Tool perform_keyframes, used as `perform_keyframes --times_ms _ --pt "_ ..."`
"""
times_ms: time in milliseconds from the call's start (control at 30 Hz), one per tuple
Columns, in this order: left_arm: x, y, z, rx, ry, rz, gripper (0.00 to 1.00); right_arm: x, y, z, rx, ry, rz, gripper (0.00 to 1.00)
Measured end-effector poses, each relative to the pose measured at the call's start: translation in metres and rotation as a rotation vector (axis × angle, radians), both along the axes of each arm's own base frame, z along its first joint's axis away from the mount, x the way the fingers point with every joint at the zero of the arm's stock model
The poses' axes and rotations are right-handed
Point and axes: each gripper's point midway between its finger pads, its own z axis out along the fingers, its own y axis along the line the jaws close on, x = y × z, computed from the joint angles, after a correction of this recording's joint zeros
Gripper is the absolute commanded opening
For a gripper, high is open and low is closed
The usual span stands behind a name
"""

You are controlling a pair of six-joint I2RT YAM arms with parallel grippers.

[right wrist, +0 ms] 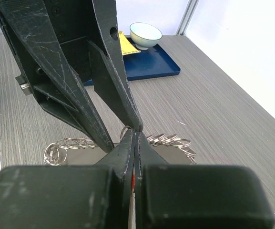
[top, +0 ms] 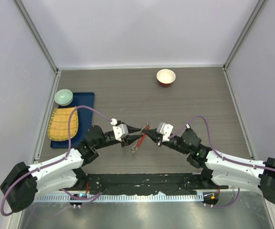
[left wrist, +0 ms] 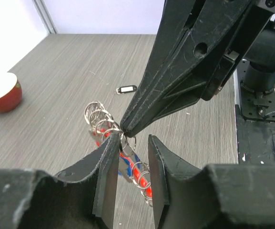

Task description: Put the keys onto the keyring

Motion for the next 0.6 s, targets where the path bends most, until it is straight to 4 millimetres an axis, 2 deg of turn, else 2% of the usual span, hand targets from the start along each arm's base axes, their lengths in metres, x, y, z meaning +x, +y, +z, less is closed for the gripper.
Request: perform_keyframes --times_ms 167,267,367,400,600 --pt "-0.001 0.0 -0.007 0.019 0.021 -0.003 0.3 0.0 0.0 -0.003 -0.005 0.004 0.0 0.01" --pt "0.0 0.0 -0.011 0.029 0.035 0.002 0.22 0.0 -0.001 -0.004 -0.007 0.006 0.0 0.01" --pt "0.003 0.0 -0.015 0.036 0.054 0.014 0.09 -0.001 -0.001 -0.007 -0.014 0.01 0.002 0.01" --pt "0.004 0.0 -0.016 0.037 0.059 0.02 0.01 -0.001 -0.001 -0.008 -0.017 0.012 0.003 0.01" --pt "0.007 0.001 -0.018 0.043 0.069 0.034 0.0 -0.001 -0.002 -0.012 -0.023 0.017 0.001 0.01"
